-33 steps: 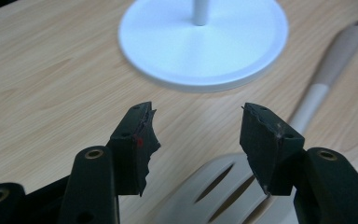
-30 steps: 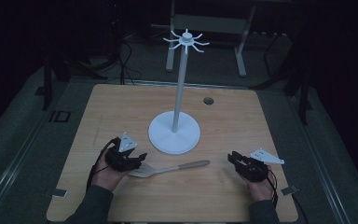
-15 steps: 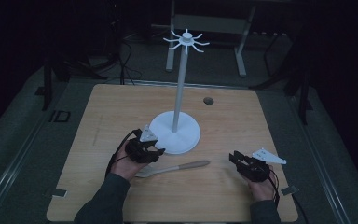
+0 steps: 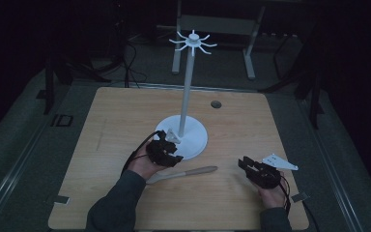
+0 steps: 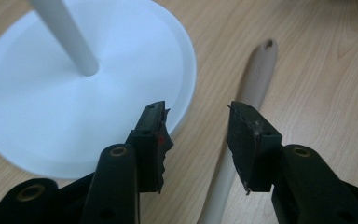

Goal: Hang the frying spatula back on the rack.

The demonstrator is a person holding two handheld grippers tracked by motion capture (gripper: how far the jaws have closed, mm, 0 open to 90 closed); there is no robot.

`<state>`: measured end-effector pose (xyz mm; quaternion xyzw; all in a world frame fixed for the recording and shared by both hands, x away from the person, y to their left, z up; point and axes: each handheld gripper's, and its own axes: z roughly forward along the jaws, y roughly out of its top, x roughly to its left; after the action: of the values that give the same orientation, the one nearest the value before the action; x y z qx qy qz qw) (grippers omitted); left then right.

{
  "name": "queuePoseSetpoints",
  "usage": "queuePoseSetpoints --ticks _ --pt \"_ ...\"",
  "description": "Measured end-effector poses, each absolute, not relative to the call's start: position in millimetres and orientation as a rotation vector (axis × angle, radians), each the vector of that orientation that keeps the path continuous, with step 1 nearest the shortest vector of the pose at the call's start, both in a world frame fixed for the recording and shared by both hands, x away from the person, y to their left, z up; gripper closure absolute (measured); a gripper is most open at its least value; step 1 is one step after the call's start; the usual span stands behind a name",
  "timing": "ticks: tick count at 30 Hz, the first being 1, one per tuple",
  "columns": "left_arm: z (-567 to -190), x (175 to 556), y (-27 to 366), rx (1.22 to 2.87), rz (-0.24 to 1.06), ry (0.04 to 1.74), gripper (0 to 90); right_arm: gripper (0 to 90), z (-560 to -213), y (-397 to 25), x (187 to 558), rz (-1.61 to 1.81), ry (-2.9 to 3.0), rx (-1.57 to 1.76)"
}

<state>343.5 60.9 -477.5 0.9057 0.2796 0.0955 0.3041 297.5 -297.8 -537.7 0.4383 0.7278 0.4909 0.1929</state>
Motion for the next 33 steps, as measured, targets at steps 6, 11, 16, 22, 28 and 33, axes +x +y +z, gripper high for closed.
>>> queuePoseSetpoints --ticks 6,11,16,22,28,33 --pt "-482.3 349.8 47.3 2.490 0.181 0.684 59.4 67.5 -537.5 -299.5 296.8 1.378 2.039 1.232" --pt "-489.5 356.2 36.8 2.554 0.095 0.631 59.3 67.5 -537.7 -300.6 296.6 1.379 2.037 1.233" --pt "-494.0 359.0 29.4 2.593 0.065 0.610 59.4 67.4 -537.8 -300.7 296.6 1.380 2.037 1.234" --pt "-503.6 358.2 20.2 2.640 0.038 0.597 61.2 67.2 -537.9 -301.0 296.3 1.380 2.039 1.233" --pt "-512.2 356.8 13.7 2.687 0.027 0.576 65.0 66.8 -538.1 -301.1 296.0 1.381 2.038 1.235" --pt "-518.5 356.4 11.2 2.732 0.029 0.563 68.4 66.7 -538.2 -301.8 295.5 1.382 2.036 1.239"
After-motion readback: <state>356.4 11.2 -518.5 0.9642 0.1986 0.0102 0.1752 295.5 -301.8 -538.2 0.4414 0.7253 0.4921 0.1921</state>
